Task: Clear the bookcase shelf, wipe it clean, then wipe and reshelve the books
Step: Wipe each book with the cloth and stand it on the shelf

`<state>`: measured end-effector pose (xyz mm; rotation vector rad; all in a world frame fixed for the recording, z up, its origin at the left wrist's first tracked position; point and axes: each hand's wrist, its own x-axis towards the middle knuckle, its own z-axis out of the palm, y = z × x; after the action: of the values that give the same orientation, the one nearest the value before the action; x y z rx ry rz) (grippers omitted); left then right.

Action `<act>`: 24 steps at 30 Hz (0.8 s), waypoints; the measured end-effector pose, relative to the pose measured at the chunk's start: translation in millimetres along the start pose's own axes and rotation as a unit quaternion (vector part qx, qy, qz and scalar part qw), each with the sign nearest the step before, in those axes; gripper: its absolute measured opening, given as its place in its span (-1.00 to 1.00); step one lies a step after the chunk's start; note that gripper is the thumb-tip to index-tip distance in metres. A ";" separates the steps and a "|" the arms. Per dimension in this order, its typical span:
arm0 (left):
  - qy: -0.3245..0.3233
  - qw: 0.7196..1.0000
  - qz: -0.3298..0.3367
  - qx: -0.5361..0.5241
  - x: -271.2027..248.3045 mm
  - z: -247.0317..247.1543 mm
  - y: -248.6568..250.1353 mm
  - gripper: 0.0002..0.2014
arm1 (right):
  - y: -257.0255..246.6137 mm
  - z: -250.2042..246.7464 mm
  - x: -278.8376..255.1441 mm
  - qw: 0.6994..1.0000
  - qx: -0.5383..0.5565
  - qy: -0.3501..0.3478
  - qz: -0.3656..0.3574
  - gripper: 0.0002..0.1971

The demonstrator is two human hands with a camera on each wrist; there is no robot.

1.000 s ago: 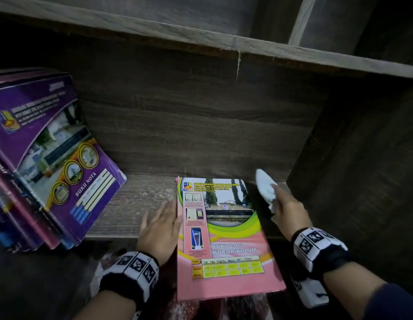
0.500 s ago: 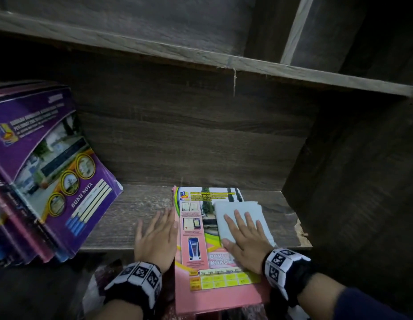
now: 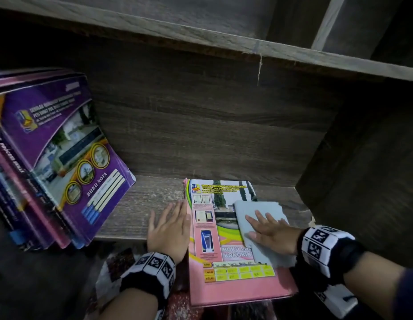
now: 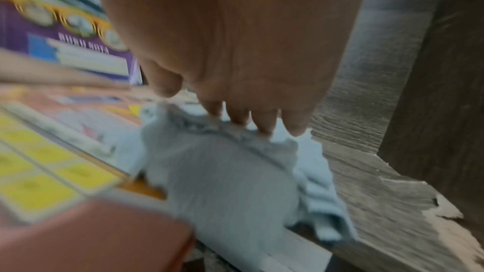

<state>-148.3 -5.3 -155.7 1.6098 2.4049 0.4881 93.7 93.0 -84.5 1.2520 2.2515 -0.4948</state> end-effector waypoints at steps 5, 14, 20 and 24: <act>0.000 1.000 0.003 -0.005 -0.5 -2.1 0.6 -0.38 | -6.6 -3.3 34.3 0.998 -0.003 0.059 0.017 -0.35; 0.020 1.000 -0.009 -0.001 2.7 6.2 -0.1 -0.17 | -39.1 -30.2 93.8 0.989 0.012 0.131 0.074 -0.02; 0.009 0.999 -0.017 -0.026 5.3 5.4 -1.0 -0.30 | -70.1 -34.9 106.8 0.992 -0.035 0.119 0.024 -0.33; -0.007 1.000 -0.019 -0.022 5.9 0.1 -0.7 -0.49 | -92.3 -25.2 84.2 0.995 -0.022 0.092 -0.043 -0.35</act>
<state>-151.2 -0.1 -156.0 1.5410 2.3923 0.5168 -29.3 116.3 -108.2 1.2264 2.4642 -0.3723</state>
